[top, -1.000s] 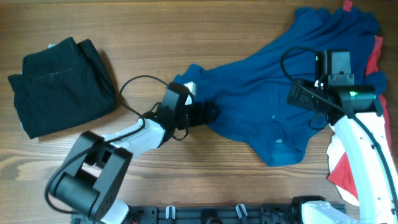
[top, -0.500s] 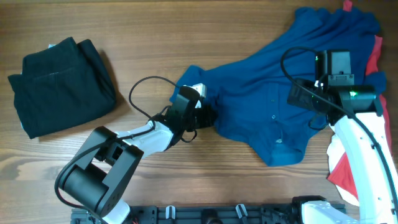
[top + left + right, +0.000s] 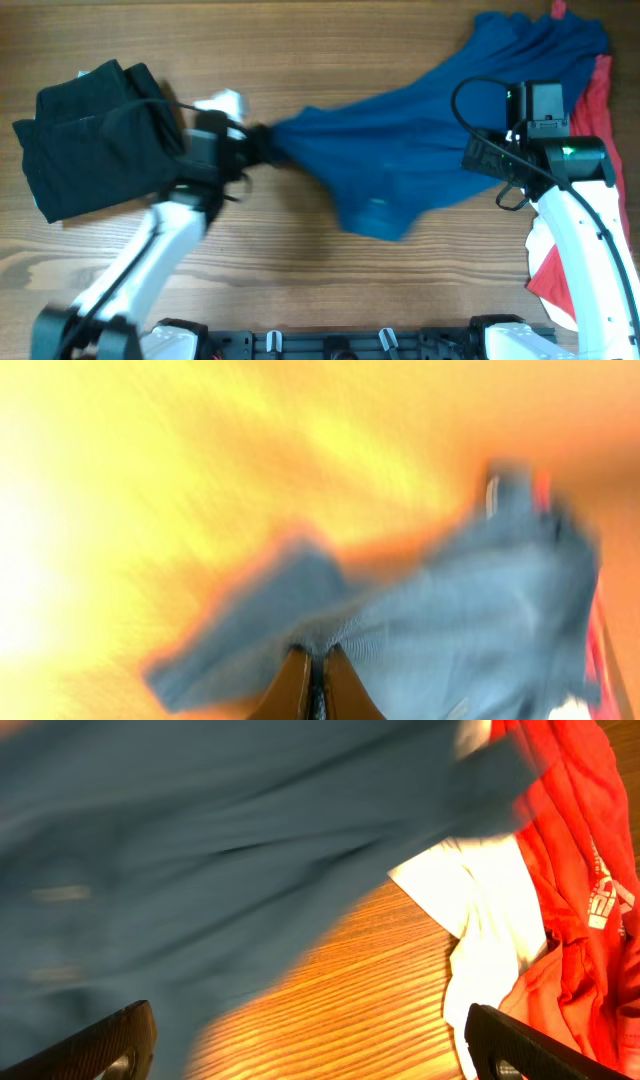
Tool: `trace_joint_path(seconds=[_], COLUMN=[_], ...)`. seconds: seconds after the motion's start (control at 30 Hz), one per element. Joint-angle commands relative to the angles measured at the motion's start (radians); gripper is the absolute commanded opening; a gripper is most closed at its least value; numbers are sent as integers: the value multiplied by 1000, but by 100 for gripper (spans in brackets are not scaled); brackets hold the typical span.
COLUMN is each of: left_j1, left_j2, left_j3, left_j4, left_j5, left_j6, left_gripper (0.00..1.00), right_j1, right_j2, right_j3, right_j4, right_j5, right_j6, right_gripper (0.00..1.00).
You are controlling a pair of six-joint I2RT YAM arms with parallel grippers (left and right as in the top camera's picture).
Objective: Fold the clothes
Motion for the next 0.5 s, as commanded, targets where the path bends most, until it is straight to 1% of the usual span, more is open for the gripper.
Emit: trace_joint_path(seconds=[0.0,0.03,0.07,0.1,0.17,0.23,0.3,0.4,0.47], left_j1=[242,288,325,353,381,381,363,309,266], left_j2=[-64,-57,-51,-45,-39,-38,-38,-37,-33], left_j3=[108,135,156,170,175,175,175,175,175], left_j4=[1,1,1,1,-11,-90,-205,-423,-523], left_j5=[-89,-52,3,68,191,259,262,262,263], left_j6=[76,76,76,76,76,75,75,75,73], left_gripper=[4,10,46,99,100,100,100,100,100], right_j1=[-3,-3,-3,-3,-3,-3,-3,-3,-3], right_j2=[-19,-19,-19,-19,-19,-19,-19,-19,-19], right_j3=[10,10,10,10,10,10,10,10,10], right_j4=[-1,-1,-1,-1,-2,-5,-9,-9,-8], right_j5=[17,17,17,17,17,16,13,9,10], right_j6=[12,12,12,11,12,13,13,12,11], right_gripper=[100,100,100,100,100,100,100,100,100])
